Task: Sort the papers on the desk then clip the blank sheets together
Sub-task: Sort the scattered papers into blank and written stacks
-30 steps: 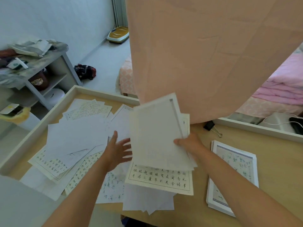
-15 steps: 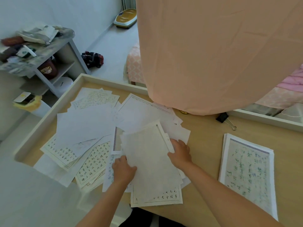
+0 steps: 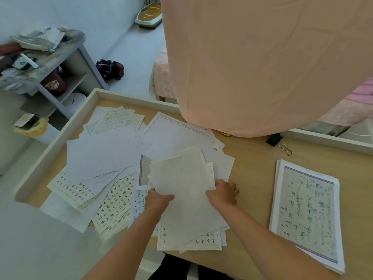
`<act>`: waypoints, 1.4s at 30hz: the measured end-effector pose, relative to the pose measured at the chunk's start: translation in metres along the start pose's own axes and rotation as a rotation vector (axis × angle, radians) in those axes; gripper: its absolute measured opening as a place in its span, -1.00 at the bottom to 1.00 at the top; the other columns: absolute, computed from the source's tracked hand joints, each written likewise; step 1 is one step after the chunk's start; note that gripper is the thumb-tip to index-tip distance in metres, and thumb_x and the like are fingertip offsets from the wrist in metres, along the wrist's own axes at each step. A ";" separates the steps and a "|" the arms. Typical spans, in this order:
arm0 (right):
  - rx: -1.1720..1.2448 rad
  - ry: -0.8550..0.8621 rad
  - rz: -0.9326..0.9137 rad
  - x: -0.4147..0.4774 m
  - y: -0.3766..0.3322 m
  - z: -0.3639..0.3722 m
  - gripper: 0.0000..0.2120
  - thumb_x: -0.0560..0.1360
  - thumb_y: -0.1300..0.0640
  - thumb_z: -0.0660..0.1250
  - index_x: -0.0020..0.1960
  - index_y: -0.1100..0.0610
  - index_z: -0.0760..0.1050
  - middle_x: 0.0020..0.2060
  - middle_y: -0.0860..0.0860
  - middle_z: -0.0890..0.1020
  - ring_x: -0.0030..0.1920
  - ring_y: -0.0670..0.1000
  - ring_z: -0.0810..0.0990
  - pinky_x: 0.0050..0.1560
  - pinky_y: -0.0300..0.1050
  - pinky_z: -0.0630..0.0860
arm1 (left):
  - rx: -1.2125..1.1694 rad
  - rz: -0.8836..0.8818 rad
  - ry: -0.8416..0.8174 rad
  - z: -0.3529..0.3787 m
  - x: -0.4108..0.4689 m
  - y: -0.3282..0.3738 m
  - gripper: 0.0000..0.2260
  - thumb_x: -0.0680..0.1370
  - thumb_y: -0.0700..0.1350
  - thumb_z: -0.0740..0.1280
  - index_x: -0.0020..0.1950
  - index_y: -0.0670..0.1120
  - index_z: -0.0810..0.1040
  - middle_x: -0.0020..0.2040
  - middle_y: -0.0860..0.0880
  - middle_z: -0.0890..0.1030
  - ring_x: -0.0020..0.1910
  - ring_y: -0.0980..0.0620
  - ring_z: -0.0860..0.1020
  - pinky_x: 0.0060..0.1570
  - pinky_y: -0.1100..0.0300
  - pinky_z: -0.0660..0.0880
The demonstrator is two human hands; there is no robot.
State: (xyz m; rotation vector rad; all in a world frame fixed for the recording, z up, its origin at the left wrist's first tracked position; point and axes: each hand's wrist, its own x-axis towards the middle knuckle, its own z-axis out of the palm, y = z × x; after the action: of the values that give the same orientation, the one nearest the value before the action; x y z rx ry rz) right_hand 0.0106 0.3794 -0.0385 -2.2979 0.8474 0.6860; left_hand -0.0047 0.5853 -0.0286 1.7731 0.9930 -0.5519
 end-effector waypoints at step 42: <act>0.414 -0.075 0.081 0.042 0.062 -0.034 -0.36 0.51 0.35 0.18 0.57 0.16 0.15 0.46 0.10 0.37 0.32 0.15 0.45 0.18 -0.10 0.45 | 0.236 -0.002 -0.547 -0.023 0.019 0.022 -0.79 0.56 -0.16 0.37 0.19 -0.13 0.55 0.05 -0.11 0.69 -0.01 -0.07 0.69 0.06 -0.03 0.62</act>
State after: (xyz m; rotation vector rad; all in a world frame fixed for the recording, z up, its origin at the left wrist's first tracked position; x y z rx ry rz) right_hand 0.0034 0.3014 -0.0626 -1.8667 0.9514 0.5658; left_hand 0.0229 0.6100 -0.0216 1.6823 0.5621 -1.1204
